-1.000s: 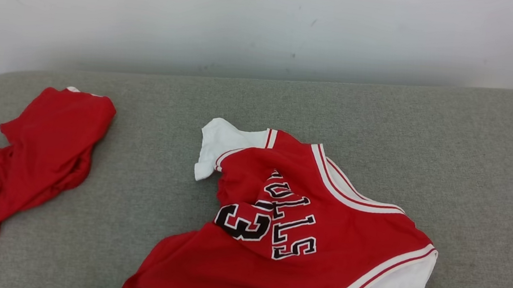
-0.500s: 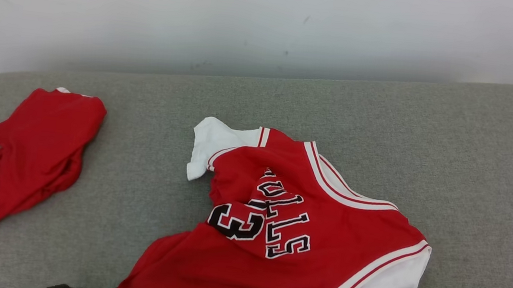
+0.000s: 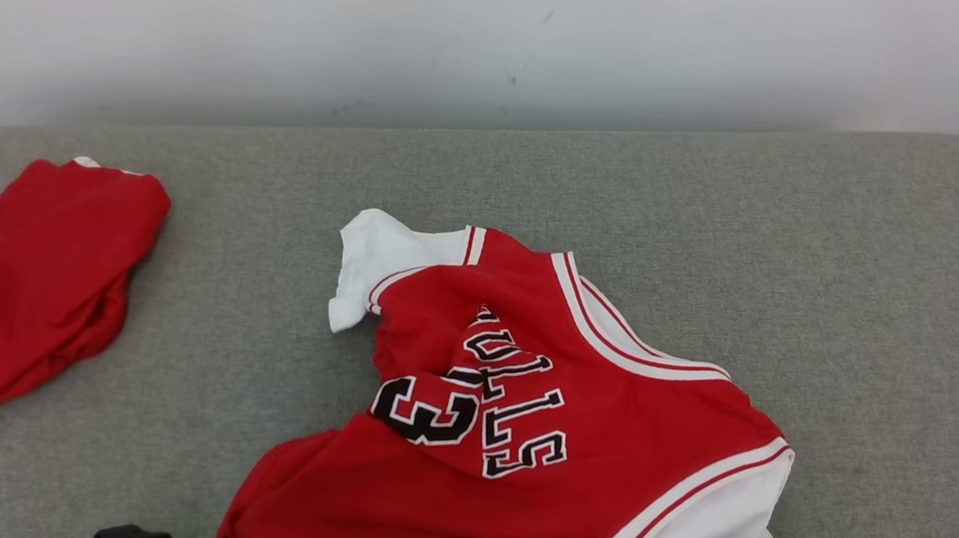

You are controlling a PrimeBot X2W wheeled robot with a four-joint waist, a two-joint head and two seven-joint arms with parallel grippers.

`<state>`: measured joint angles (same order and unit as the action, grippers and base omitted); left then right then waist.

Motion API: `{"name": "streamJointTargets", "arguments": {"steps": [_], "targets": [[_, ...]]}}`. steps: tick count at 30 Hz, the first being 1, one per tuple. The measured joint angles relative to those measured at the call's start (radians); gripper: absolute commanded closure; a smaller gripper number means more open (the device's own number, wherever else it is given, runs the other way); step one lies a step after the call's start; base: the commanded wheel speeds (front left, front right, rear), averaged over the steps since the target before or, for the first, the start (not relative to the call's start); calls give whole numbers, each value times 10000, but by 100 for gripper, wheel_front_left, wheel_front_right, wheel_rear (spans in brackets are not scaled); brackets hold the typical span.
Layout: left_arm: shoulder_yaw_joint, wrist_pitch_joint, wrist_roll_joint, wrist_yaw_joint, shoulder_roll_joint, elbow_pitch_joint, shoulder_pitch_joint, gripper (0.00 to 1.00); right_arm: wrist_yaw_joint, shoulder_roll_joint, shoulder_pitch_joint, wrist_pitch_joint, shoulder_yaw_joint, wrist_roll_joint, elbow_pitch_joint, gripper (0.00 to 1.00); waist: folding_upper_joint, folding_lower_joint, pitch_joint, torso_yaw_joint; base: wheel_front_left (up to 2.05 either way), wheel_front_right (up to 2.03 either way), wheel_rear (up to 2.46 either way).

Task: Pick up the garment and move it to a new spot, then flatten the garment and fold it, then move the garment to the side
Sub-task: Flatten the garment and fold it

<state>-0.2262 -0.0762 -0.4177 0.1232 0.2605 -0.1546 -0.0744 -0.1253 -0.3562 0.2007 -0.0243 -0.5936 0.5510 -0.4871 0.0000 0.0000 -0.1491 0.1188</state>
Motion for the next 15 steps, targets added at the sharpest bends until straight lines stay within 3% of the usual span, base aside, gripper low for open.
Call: {"name": "streamJointTargets", "arguments": {"steps": [1, 3, 4, 5, 12, 15], "targets": [[-33, 0, -50, 2, -2, -25, 38, 44, 15, -17, 41, 35, -107, 125, -6, 53, 0, 0, 1, -8, 0, 0, 0], [-121, 23, -163, 10, -17, -96, 81, 68, 23, -21, 111, 69, -314, 401, -36, 83, 0, 0, 11, -24, 0, 0, 0], [-169, 63, -213, 10, -36, -161, 92, 85, 23, -6, 151, 102, -422, 635, -50, 97, 0, 0, 21, -35, 0, 0, 0], [-222, 71, -278, 12, -61, -242, 110, 100, 23, 61, 154, 134, -476, 1034, -46, 100, 0, 0, 34, -41, 0, 0, 0], [-554, -50, -1185, 40, -128, -445, 125, 100, -35, 284, 177, 138, -1290, 3659, 959, 100, 0, 0, 280, -50, 0, 0, 0], [-596, -303, -2224, 40, -94, 69, -134, 100, -50, -123, 191, -71, -1160, 4911, 2056, 100, 0, 0, 413, -39, 0, 0, 0]]}}
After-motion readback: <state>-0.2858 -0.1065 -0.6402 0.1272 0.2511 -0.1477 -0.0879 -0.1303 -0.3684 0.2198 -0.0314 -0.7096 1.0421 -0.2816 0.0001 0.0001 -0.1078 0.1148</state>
